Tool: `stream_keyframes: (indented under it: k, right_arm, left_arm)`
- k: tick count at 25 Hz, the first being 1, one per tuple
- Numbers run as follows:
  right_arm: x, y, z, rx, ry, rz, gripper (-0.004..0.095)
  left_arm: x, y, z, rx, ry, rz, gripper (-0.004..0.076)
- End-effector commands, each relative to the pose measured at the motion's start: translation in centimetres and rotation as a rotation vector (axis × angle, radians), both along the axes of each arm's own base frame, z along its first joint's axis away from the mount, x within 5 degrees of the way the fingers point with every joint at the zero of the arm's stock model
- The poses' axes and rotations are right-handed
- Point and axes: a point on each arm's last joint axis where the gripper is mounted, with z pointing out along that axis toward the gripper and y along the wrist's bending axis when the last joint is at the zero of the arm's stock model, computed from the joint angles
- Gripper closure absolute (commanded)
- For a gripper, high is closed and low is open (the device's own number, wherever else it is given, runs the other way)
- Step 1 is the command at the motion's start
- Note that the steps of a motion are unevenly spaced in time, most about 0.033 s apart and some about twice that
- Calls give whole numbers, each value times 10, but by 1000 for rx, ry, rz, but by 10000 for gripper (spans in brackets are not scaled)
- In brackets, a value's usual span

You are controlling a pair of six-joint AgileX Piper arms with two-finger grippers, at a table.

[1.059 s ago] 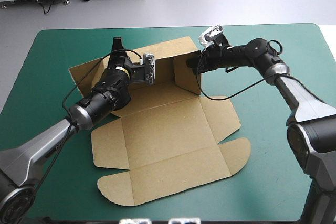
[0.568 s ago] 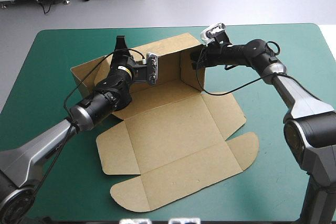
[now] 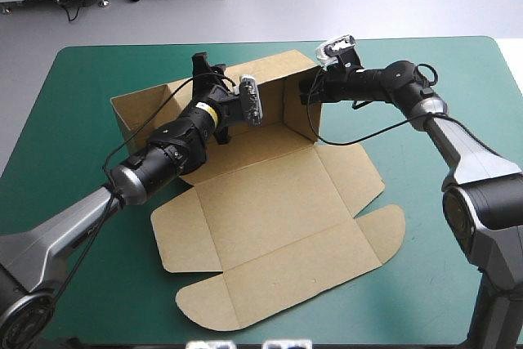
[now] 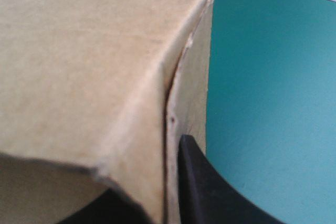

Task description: Fold the box

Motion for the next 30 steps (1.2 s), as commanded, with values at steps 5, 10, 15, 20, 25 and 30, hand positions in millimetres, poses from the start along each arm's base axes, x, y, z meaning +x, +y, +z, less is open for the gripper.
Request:
stream_keyframes:
  k: [5, 10, 15, 20, 25, 30]
  right_arm:
    - [-12, 3, 14, 11, 65, 37, 903]
    - [-21, 1, 18, -12, 141, 43, 902]
    - [-45, -9, 54, -69, 146, 3, 902]
    - [-72, -16, 82, -108, 177, 5, 902]
    - [-99, -28, 101, -192, 237, -34, 902]
    - [-111, -37, 102, -283, 307, -52, 903]
  left_arm:
    - [-55, -38, 50, -275, -62, -178, 237]
    - [-111, -6, 114, -586, -107, -163, 535]
    - [-143, 71, 147, -689, -170, 145, 727]
    - [-161, 113, 154, -680, -213, 351, 727]
    - [-174, 139, 156, -708, -202, 451, 727]
    - [-176, 147, 146, -737, -69, 498, 727]
